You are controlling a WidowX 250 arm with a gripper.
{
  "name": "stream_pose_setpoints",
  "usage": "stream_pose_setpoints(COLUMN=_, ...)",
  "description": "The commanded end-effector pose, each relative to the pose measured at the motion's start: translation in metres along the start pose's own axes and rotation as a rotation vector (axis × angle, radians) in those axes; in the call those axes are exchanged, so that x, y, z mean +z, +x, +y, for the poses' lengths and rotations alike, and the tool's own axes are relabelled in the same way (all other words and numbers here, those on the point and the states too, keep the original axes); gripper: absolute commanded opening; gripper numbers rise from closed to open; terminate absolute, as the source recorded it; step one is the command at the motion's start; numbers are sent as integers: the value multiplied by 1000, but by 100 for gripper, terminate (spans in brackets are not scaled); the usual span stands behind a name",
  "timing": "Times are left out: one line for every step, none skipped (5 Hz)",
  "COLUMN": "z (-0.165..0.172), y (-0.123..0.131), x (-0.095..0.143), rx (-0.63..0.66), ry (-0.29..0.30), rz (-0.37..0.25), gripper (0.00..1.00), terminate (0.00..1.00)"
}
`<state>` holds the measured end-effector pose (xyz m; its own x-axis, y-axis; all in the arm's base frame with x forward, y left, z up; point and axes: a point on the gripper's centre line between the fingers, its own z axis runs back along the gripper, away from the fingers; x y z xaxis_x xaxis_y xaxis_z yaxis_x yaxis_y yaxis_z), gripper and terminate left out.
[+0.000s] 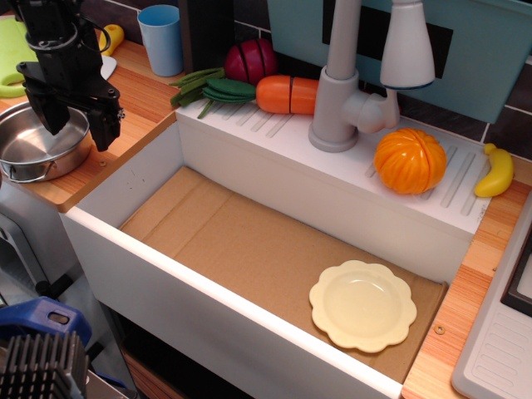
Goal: Put pot or pan in sink
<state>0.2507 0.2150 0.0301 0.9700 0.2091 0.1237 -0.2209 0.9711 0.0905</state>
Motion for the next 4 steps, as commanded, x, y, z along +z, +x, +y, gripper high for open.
stream_pose_setpoints(z=2, y=2, x=-4, rx=-1, ry=-3, rz=-29, gripper=100, terminate=0)
stream_pose_setpoints(z=0, y=1, x=-6, rx=4, ry=-5, rz=-37, gripper=0, terminate=0)
stream_pose_setpoints(z=-3, y=1, x=-8, rx=10, ry=-17, rz=-47, gripper=0, terminate=0)
stream_pose_setpoints(z=-17, y=-1, x=-4, rx=-4, ry=7, rz=-86, gripper=0, terminate=0)
